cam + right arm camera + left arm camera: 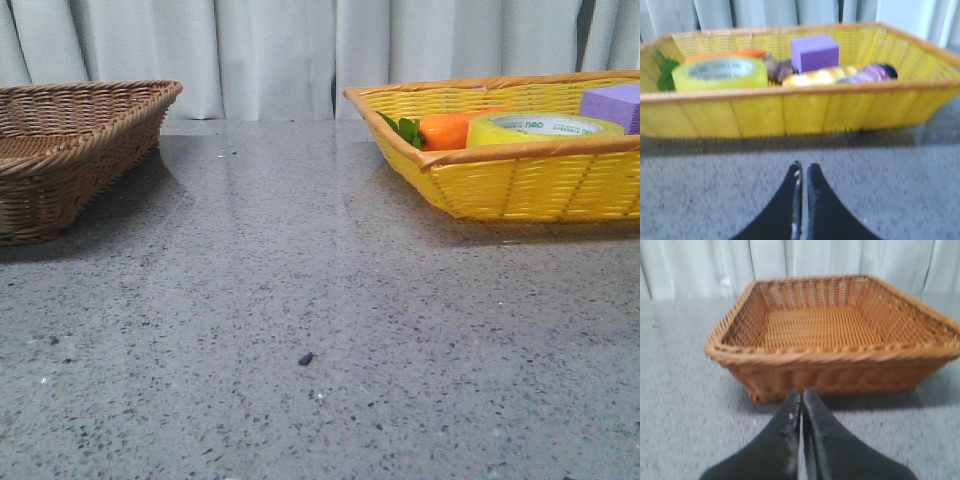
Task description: Transfer tape with both arms
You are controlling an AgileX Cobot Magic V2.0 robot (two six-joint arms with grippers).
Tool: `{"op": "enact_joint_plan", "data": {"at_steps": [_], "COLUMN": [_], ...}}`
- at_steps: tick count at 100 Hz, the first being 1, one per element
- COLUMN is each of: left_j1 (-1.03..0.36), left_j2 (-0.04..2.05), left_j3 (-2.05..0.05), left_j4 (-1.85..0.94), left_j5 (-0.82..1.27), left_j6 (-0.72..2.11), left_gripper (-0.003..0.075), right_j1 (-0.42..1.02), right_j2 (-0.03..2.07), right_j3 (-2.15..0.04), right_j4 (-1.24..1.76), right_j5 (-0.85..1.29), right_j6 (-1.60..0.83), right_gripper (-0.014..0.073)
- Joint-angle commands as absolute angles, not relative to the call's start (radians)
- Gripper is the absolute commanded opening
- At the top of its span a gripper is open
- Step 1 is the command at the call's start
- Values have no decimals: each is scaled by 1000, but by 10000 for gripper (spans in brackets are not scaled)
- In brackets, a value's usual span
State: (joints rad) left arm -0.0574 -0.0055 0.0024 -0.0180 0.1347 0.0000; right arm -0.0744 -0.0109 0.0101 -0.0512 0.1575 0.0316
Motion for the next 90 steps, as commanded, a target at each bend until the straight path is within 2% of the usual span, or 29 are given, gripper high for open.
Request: {"op": "enact_joint_plan", "data": {"at_steps": [1, 15, 31, 43, 60, 90], "left_j1": [-66, -66, -66, -66, -66, -66], "left_j2": [-35, -35, -35, -29, 46, 292], "left_j3": [13, 13, -1, -27, -123, -308], "left_j4": [-25, -25, -36, -68, -68, -68], "left_j5": [-40, -171, -170, -158, -57, -32], "left_j6": [0, 0, 0, -8, -8, -8], "left_gripper": [-20, -21, -21, -21, -21, -21], "right_j1": [-81, -81, -81, -81, -81, -81], "right_j2": [-32, -32, -30, -8, 104, 488], "right_j3": [30, 30, 21, -30, -182, -513], "right_j4": [-55, -55, -56, -56, -56, -56], "right_j5": [20, -84, -143, -99, 76, 236], "right_j6": [26, 26, 26, 26, 26, 24], "right_gripper": [-74, -74, -74, -74, -74, -74]}}
